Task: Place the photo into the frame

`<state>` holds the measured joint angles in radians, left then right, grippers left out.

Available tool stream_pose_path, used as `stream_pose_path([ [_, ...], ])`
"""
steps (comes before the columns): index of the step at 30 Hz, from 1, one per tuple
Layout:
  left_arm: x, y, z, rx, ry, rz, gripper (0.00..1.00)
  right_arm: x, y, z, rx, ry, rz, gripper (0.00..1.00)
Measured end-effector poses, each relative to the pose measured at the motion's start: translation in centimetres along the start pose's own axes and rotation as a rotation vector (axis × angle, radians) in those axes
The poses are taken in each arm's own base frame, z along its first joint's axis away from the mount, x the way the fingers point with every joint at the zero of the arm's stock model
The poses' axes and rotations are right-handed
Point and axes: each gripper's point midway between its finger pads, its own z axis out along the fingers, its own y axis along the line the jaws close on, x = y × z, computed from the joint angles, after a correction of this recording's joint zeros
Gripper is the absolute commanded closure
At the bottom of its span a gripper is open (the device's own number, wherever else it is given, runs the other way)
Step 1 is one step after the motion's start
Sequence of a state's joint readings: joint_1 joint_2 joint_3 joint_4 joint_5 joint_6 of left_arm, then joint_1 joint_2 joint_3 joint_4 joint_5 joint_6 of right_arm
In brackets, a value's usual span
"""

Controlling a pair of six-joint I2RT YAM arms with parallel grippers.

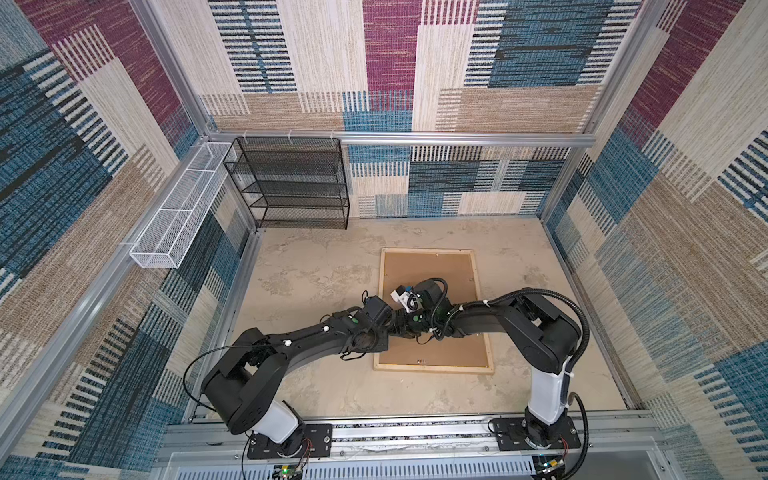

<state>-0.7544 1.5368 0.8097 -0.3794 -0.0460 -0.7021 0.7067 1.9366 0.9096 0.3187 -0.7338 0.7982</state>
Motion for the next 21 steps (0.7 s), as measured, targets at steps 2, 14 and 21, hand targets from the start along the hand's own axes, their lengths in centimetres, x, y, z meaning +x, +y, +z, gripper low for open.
stream_pose_path([
  [2, 0.03, -0.01, 0.06, 0.000, 0.002, 0.002, 0.85, -0.11, 0.05, 0.18, -0.012, 0.000, 0.001, 0.49],
  [14, -0.02, 0.10, 0.05, -0.005, 0.001, 0.004, 0.86, -0.41, -0.01, 0.30, -0.056, -0.004, 0.018, 0.49],
  [21, 0.02, 0.09, 0.08, -0.002, 0.001, 0.005, 0.86, -0.52, -0.01, 0.33, -0.091, -0.013, 0.064, 0.49],
])
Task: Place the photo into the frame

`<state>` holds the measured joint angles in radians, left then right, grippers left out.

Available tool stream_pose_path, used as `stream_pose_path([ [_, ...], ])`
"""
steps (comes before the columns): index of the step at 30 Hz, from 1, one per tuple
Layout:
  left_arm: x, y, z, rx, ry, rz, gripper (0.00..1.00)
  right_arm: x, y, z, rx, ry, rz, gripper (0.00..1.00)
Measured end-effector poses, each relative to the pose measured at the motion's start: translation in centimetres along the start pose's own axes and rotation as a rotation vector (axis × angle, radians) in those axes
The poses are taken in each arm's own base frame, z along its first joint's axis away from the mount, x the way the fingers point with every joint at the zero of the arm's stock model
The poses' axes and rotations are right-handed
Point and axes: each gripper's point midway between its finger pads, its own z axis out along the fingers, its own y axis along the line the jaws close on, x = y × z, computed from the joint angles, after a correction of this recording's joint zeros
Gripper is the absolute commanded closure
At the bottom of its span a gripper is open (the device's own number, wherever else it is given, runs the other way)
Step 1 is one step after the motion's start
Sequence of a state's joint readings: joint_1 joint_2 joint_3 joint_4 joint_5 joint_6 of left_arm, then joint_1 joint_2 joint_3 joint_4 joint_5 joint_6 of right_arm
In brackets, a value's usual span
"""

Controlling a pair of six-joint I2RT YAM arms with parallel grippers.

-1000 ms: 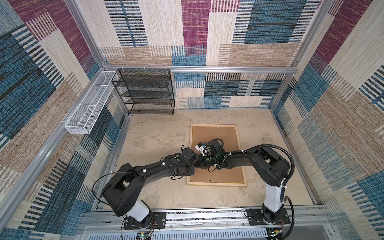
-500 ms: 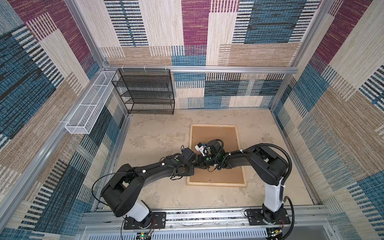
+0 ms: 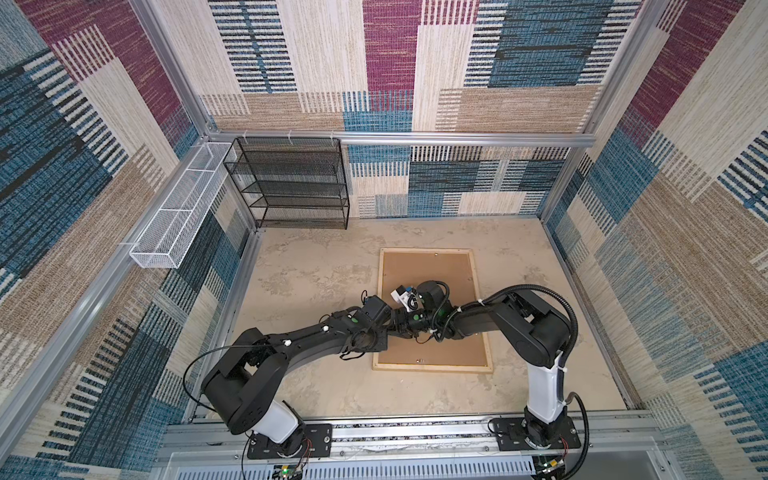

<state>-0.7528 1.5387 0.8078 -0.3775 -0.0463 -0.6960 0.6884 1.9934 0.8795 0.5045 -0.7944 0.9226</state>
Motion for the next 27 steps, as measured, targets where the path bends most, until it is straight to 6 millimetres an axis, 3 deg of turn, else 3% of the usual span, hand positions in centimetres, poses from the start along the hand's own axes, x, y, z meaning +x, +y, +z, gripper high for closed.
stream_pose_path([
  [27, -0.6, 1.1, 0.2, -0.063, -0.030, -0.006, 0.87, -1.3, 0.5, 1.2, -0.079, -0.030, 0.097, 0.50],
])
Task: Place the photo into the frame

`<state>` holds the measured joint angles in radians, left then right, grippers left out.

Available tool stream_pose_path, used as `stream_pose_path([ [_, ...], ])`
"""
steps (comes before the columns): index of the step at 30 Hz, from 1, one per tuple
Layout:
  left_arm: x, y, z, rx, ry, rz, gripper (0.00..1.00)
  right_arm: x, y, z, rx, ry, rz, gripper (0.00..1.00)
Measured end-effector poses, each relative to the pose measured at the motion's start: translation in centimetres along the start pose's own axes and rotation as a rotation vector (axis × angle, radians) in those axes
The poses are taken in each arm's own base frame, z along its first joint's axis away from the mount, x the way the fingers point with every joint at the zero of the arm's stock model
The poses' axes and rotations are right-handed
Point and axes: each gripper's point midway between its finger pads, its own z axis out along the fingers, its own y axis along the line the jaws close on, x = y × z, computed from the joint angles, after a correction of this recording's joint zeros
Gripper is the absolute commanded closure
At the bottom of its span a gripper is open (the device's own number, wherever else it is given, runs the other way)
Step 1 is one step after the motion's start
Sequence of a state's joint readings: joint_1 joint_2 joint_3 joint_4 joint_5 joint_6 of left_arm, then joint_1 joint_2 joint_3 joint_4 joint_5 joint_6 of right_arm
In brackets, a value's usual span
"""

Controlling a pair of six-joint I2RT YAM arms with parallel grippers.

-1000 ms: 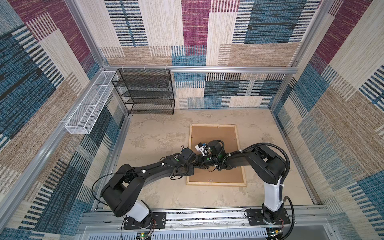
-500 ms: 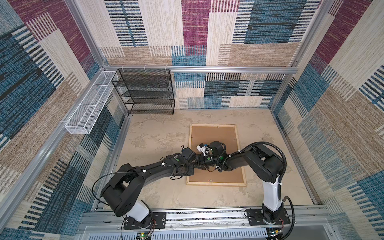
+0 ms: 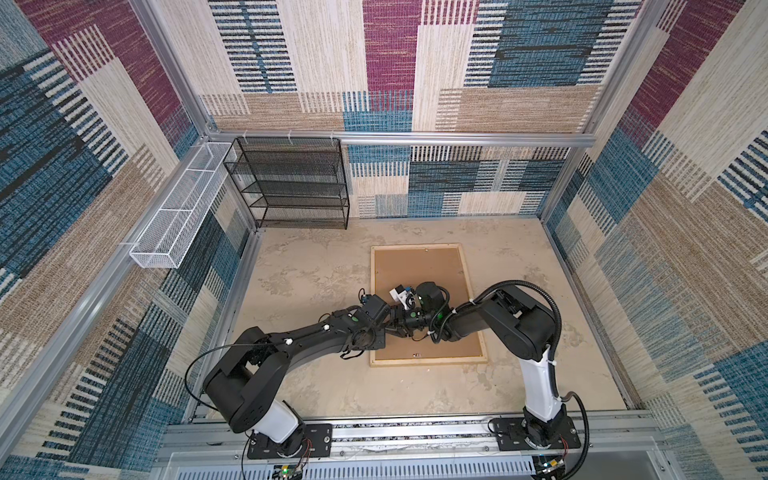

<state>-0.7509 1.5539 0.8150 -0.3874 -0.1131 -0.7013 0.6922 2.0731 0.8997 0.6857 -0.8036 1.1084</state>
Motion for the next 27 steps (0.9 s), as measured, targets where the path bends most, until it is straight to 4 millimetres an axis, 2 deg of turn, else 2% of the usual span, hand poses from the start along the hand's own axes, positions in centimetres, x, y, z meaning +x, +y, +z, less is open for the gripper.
stream_pose_path([
  [18, -0.6, -0.7, 0.2, 0.023, -0.019, -0.001, 0.88, -0.7, -0.6, -1.4, 0.048, -0.047, -0.050, 0.50],
  [23, -0.6, -0.7, 0.2, 0.021, -0.019, -0.001, 0.82, -1.0, -0.8, -2.3, 0.077, -0.070, -0.053, 0.50],
  [27, -0.7, -0.7, 0.1, 0.022, -0.020, -0.001, 0.81, -1.1, -1.0, -2.4, 0.090, -0.072, -0.058, 0.50],
])
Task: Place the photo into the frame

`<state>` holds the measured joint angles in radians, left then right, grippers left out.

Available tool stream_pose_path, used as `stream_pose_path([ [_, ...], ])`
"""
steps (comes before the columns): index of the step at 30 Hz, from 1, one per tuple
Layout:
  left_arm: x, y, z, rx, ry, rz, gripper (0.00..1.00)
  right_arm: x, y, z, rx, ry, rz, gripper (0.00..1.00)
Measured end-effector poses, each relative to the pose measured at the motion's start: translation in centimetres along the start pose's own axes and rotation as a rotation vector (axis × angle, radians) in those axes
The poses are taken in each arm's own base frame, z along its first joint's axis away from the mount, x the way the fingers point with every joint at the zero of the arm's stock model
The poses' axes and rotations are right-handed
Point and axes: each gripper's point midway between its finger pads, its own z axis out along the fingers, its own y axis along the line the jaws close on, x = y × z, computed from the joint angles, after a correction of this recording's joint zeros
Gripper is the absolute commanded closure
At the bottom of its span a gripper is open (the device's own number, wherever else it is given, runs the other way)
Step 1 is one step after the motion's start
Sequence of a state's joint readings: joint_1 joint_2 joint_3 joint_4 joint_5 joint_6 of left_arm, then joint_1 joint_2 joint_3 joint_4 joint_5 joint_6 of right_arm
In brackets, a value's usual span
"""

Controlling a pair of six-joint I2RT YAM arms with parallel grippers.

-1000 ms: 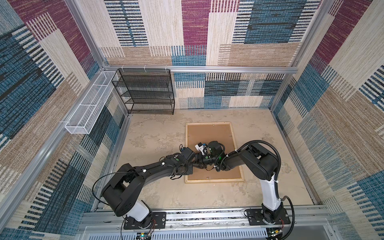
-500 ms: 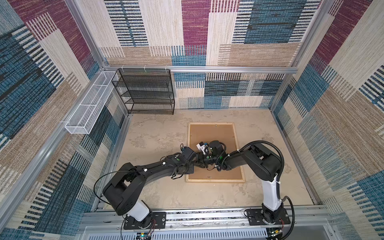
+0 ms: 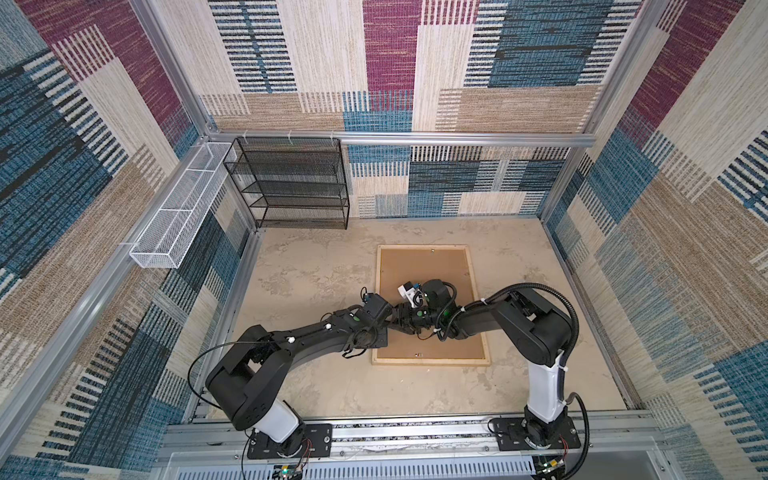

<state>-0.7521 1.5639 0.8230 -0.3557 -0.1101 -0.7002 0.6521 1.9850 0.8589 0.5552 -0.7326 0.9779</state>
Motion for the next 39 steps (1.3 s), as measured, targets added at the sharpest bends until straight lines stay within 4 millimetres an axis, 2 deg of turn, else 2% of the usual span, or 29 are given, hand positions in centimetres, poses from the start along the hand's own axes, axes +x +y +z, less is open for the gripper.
stream_pose_path([
  [11, 0.5, 0.1, -0.6, 0.007, 0.017, 0.003, 0.78, 0.0, 0.1, 0.4, -0.014, 0.023, -0.003, 0.50],
  [21, 0.6, 0.1, -0.6, 0.007, 0.022, 0.001, 0.89, 0.0, 0.3, 0.9, -0.015, 0.048, -0.017, 0.50],
  [32, 0.7, 1.0, -0.3, -0.049, 0.033, 0.006, 0.92, 0.4, 0.7, 2.3, -0.025, 0.064, -0.054, 0.50],
  [39, 0.7, 1.1, -0.2, -0.058, 0.035, 0.008, 0.93, 0.1, 0.8, 2.3, -0.033, 0.061, -0.052, 0.49],
])
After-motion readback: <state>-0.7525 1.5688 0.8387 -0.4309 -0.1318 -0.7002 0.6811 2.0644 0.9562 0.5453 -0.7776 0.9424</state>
